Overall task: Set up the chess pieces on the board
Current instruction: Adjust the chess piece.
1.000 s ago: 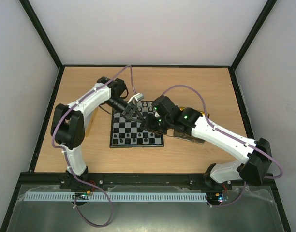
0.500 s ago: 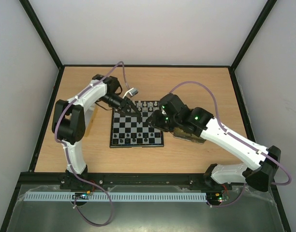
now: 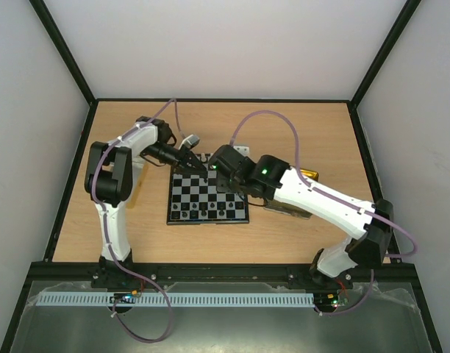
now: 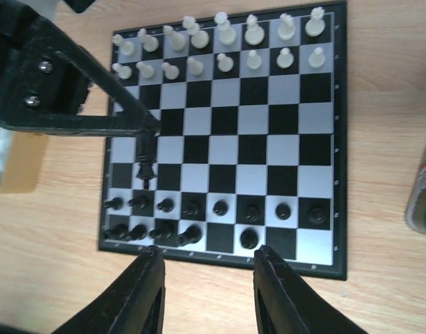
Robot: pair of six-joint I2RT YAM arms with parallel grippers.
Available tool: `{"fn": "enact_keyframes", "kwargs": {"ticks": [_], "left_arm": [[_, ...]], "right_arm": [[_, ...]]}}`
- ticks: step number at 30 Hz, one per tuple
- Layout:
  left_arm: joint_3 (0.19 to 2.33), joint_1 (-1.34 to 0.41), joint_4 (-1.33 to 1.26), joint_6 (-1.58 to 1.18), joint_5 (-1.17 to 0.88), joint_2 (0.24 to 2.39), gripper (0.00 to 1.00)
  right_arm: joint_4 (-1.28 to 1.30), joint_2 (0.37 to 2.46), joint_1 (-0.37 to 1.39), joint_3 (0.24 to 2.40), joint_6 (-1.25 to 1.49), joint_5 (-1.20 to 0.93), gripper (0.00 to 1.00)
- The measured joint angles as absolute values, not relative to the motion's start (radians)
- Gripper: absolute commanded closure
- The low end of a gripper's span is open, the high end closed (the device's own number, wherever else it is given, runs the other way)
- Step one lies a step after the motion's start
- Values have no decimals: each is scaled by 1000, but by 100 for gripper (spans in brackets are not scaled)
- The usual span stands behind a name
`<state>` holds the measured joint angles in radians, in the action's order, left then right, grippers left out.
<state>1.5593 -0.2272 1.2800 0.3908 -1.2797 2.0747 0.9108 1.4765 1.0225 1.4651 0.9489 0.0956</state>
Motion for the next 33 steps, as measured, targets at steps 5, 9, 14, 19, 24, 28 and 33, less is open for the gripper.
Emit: {"fn": "enact_keyframes", "kwargs": {"ticks": [5, 9, 14, 19, 24, 28, 33], "left_arm": [[1568, -217, 1283, 372, -1293, 2123, 98], [1571, -213, 1282, 362, -1295, 2165, 98], [1571, -213, 1282, 355, -1306, 2169, 98], [1571, -211, 1282, 351, -1309, 2169, 98], [1571, -205, 1274, 337, -1309, 2169, 98], [1571, -199, 1268, 327, -1309, 2167, 98], [1570, -191, 1265, 323, -1310, 2167, 98]], "right_arm": [[946, 1529, 1066, 1496, 892, 245, 67], [952, 1559, 1118, 1550, 852, 338, 67], [921, 1610, 1148, 1575, 822, 360, 67], [799, 1610, 1149, 1475, 836, 313, 68], [699, 1610, 1153, 1385, 879, 252, 68], [641, 1605, 1156, 1352, 906, 224, 68], [602, 1601, 1156, 1341, 926, 213, 67]]}}
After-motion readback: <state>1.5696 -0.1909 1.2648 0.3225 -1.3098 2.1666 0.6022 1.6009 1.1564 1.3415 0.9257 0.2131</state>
